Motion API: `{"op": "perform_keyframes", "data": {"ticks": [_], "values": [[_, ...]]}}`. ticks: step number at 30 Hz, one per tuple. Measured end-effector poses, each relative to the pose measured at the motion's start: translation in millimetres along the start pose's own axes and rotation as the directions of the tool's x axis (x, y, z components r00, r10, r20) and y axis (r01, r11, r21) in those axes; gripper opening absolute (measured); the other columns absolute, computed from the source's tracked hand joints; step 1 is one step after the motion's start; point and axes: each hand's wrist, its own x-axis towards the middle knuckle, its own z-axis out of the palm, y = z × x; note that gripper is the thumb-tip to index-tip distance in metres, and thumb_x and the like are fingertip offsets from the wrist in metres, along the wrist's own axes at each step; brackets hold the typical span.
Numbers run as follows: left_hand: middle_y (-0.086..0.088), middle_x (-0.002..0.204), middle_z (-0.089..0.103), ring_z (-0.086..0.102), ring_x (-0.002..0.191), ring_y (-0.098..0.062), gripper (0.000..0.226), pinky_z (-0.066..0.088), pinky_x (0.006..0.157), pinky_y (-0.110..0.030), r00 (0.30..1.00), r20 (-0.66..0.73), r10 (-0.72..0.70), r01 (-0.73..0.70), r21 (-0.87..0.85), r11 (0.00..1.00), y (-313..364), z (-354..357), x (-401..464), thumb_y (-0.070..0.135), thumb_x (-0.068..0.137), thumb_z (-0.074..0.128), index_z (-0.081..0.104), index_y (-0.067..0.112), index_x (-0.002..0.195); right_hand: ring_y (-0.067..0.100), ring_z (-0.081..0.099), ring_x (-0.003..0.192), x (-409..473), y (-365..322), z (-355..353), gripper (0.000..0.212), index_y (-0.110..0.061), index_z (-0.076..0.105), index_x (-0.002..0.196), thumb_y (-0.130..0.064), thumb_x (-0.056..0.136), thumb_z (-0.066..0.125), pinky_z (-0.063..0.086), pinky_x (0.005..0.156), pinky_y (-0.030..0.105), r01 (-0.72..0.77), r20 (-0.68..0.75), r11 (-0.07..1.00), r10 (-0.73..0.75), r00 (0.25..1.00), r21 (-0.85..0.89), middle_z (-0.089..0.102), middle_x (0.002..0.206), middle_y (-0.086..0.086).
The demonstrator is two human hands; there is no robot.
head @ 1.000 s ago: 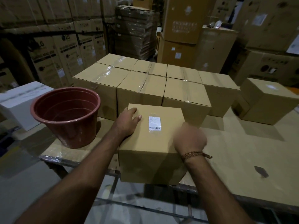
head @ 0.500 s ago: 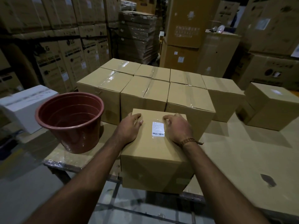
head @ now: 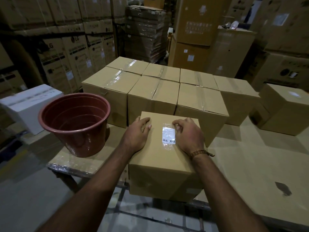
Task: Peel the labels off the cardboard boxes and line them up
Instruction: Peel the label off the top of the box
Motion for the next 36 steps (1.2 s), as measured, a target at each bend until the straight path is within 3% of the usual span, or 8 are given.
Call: {"op": "perform_keyframes", "data": {"ticks": [3, 12, 17, 22, 26, 29, 32, 36], "values": [[-0.005, 0.17, 0.029, 0.036, 0.153, -0.03, 0.047, 0.035, 0.121, -0.046, 1.0, -0.001, -0.007, 0.007, -0.016, 1.0, 0.2, 0.0, -0.4, 0.04, 0.109, 0.05, 0.049, 0.032, 0.155, 0.02, 0.063, 0.086, -0.7, 0.0, 0.9, 0.027, -0.032, 0.075, 0.119, -0.023, 0.104, 0.055, 0.055, 0.073, 0.034, 0.009, -0.011, 1.0, -0.01, 1.0, -0.021, 0.062, 0.107, -0.007], [-0.004, 0.171, 0.029, 0.036, 0.153, -0.029, 0.046, 0.036, 0.12, -0.045, 1.0, -0.011, -0.007, 0.007, -0.025, 1.0, 0.4, 0.3, -1.3, 0.039, 0.109, 0.05, 0.049, 0.033, 0.155, 0.017, 0.058, 0.08, -1.7, 0.5, 1.7, 0.019, -0.033, 0.071, 0.103, -0.026, 0.106, 0.054, 0.04, 0.061, 0.029, 0.023, -0.029, 1.0, -0.023, 0.999, -0.02, 0.059, 0.1, -0.01], [-0.003, 0.171, 0.027, 0.035, 0.153, -0.03, 0.046, 0.037, 0.121, -0.049, 1.0, -0.005, -0.013, 0.013, -0.02, 1.0, 1.7, -0.6, -1.4, 0.04, 0.109, 0.049, 0.048, 0.034, 0.155, 0.016, 0.057, 0.086, 0.3, 1.5, 0.9, 0.03, -0.031, 0.073, 0.129, -0.025, 0.108, 0.051, 0.047, 0.07, 0.03, 0.04, 0.001, 0.999, -0.04, 0.999, -0.025, 0.063, 0.114, -0.007], [-0.003, 0.171, 0.028, 0.035, 0.153, -0.029, 0.046, 0.037, 0.121, -0.049, 1.0, -0.008, -0.01, 0.01, -0.032, 0.999, -0.1, -0.1, -1.7, 0.04, 0.109, 0.05, 0.049, 0.034, 0.155, 0.008, 0.058, 0.088, -1.2, 2.8, 1.4, 0.027, -0.03, 0.079, 0.122, -0.025, 0.105, 0.058, 0.034, 0.059, 0.013, 0.036, 0.007, 0.999, -0.036, 0.999, 0.015, 0.061, 0.104, -0.013], [-0.003, 0.171, 0.028, 0.036, 0.153, -0.029, 0.046, 0.038, 0.12, -0.049, 1.0, -0.007, -0.004, 0.004, -0.034, 0.999, -2.6, 0.6, -0.9, 0.041, 0.109, 0.05, 0.048, 0.035, 0.155, 0.006, 0.056, 0.087, -4.1, -0.5, -1.1, 0.021, -0.03, 0.078, 0.113, -0.025, 0.106, 0.059, 0.03, 0.057, 0.008, 0.028, -0.005, 0.999, -0.028, 1.0, 0.027, 0.062, 0.105, -0.013], [-0.002, 0.171, 0.028, 0.036, 0.153, -0.029, 0.046, 0.037, 0.12, -0.048, 1.0, -0.008, -0.011, 0.011, -0.021, 1.0, -2.1, 1.0, 0.1, 0.041, 0.109, 0.049, 0.048, 0.035, 0.155, 0.008, 0.057, 0.085, -1.6, -1.9, -0.9, 0.017, -0.032, 0.077, 0.106, -0.027, 0.103, 0.061, 0.032, 0.058, 0.013, 0.038, 0.007, 0.999, -0.038, 0.999, 0.016, 0.061, 0.102, -0.014], [-0.002, 0.171, 0.028, 0.036, 0.152, -0.029, 0.046, 0.036, 0.12, -0.045, 1.0, -0.007, -0.021, 0.02, -0.012, 1.0, -1.6, 1.3, 2.4, 0.04, 0.109, 0.049, 0.048, 0.035, 0.155, 0.011, 0.06, 0.085, 9.9, -2.1, -2.5, 0.011, -0.032, 0.076, 0.096, -0.033, 0.099, 0.065, 0.04, 0.065, 0.027, 0.008, 0.035, 0.999, -0.01, 0.999, 0.039, 0.062, 0.096, -0.014], [-0.004, 0.17, 0.031, 0.038, 0.152, -0.025, 0.045, 0.034, 0.12, -0.037, 1.0, -0.015, -0.016, 0.016, -0.017, 1.0, -4.3, 0.4, 5.4, 0.04, 0.108, 0.052, 0.052, 0.033, 0.153, 0.011, 0.063, 0.084, 24.8, 0.2, -0.4, 0.006, -0.031, 0.075, 0.085, -0.031, 0.091, 0.073, 0.05, 0.072, 0.031, -0.033, 0.088, 0.997, 0.027, 0.996, 0.063, 0.065, 0.09, -0.013]]}}
